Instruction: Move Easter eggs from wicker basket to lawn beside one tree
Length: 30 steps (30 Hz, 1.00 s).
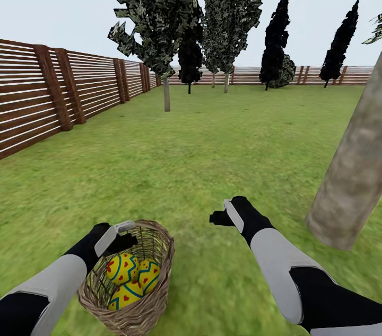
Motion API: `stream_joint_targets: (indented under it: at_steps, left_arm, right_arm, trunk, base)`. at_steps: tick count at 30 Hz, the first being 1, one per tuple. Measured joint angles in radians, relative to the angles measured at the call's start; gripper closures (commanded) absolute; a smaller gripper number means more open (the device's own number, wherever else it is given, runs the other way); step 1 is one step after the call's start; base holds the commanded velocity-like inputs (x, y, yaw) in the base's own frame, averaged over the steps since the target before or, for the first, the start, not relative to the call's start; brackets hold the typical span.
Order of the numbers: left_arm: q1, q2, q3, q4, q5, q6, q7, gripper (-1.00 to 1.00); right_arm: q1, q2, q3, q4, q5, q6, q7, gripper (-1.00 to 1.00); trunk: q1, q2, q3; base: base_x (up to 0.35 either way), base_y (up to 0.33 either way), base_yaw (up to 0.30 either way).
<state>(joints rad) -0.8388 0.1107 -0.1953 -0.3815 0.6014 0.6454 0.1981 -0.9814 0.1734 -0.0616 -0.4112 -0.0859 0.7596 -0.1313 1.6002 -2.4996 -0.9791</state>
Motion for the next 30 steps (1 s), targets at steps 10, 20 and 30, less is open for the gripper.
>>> stream_joint_targets:
  at_steps: [10, 20, 30]
  left_arm:
    - [0.000, -0.001, 0.000, 0.000, 0.000, 0.001, 0.000, -1.00]
    - [0.000, -0.001, -0.001, 0.000, 0.000, 0.001, 0.000, -1.00]
    - [0.000, -0.001, -0.001, 0.000, 0.000, 0.002, 0.000, -1.00]
  right_arm:
    - [0.000, 0.000, 0.000, 0.000, 0.000, 0.000, 0.000, -1.00]
    - [0.000, 0.000, 0.000, 0.000, 0.000, 0.000, 0.000, -1.00]
    - [0.000, 0.000, 0.000, 0.000, 0.000, 0.000, 0.000, -1.00]
  trunk:
    - [0.002, -0.001, -0.015]
    - [0.002, -0.001, -0.015]
    - [0.003, -0.002, -0.027]
  base:
    - [0.000, 0.000, 0.000]
    - [0.000, 0.000, 0.000]
    - [0.000, 0.000, 0.000]
